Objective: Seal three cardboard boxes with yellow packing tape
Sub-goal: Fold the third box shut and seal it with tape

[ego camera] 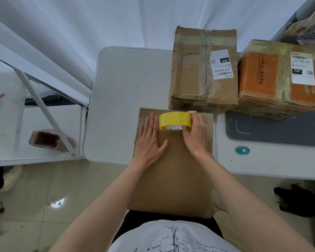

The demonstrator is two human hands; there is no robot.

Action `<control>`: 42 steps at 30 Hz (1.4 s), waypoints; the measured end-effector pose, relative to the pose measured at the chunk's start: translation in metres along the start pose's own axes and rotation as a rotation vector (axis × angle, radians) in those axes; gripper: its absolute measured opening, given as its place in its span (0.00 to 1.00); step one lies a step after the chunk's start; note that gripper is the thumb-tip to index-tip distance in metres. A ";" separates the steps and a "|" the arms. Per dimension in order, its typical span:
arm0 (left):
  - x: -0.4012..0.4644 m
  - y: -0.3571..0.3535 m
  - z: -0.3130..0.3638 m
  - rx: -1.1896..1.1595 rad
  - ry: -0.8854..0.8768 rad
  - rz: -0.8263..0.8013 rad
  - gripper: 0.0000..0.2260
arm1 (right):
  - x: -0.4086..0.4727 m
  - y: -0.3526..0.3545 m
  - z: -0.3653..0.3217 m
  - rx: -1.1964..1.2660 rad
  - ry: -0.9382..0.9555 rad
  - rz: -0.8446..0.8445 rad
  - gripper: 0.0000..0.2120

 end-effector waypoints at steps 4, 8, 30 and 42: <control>-0.001 -0.001 -0.001 0.009 -0.004 -0.005 0.41 | -0.007 0.028 0.020 0.007 -0.048 0.094 0.15; 0.002 0.000 0.002 0.004 0.001 -0.003 0.41 | -0.014 0.059 0.039 -0.007 -0.060 0.172 0.16; 0.009 -0.015 0.047 0.067 -0.040 -0.062 0.40 | -0.019 0.032 0.069 0.129 -0.156 0.125 0.17; 0.012 -0.019 0.058 0.045 -0.014 -0.109 0.45 | -0.020 0.042 0.055 0.148 -0.141 0.205 0.11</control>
Point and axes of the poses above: each hand's wrist, its own x-axis towards the middle knuckle, its own y-axis out of the back of the hand, z = x × y, the point moved 8 cm from there along x, towards the middle knuckle, and after that the axes turned 12 degrees about -z, right-handed, at the moved point
